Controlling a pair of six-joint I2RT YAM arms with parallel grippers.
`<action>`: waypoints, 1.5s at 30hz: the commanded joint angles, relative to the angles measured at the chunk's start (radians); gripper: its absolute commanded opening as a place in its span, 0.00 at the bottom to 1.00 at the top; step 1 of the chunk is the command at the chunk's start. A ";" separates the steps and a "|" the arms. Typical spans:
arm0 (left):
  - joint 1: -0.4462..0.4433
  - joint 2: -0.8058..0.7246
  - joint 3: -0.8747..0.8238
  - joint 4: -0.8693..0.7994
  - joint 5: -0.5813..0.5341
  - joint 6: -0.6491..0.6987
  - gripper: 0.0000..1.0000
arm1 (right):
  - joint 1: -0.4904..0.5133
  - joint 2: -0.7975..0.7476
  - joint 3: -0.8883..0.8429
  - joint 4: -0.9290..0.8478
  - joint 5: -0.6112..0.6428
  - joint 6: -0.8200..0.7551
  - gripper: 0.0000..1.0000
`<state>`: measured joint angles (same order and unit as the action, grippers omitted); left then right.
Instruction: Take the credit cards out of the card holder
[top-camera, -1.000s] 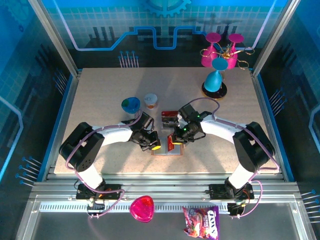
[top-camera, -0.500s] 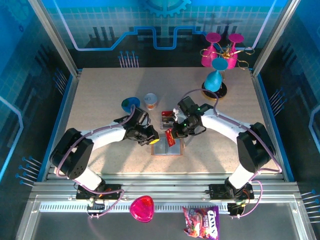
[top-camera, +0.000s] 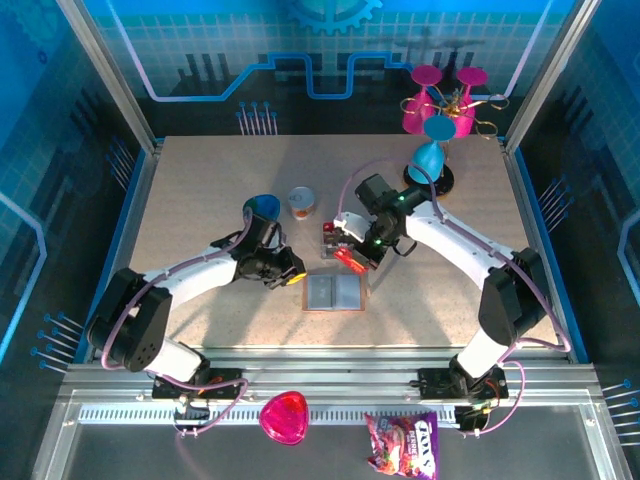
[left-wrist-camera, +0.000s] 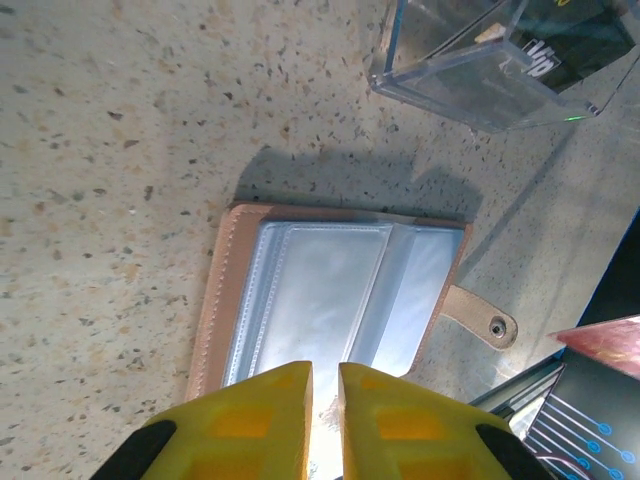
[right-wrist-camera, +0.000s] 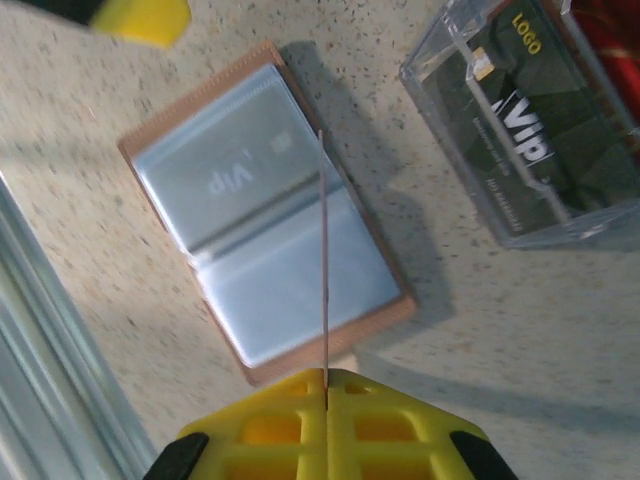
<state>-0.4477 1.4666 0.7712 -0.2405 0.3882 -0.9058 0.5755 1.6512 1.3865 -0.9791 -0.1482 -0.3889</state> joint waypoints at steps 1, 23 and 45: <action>0.012 -0.040 -0.029 -0.026 -0.012 0.026 0.15 | -0.005 0.047 0.092 -0.112 0.091 -0.253 0.00; 0.056 -0.120 -0.088 -0.034 -0.023 0.012 0.14 | -0.029 0.423 0.685 -0.387 0.189 -0.485 0.00; 0.092 -0.054 -0.045 -0.034 0.000 0.023 0.14 | -0.060 0.726 1.020 -0.509 0.180 -0.542 0.00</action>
<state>-0.3668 1.4017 0.6987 -0.2577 0.3782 -0.9058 0.5247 2.3505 2.3791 -1.4334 0.0345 -0.9066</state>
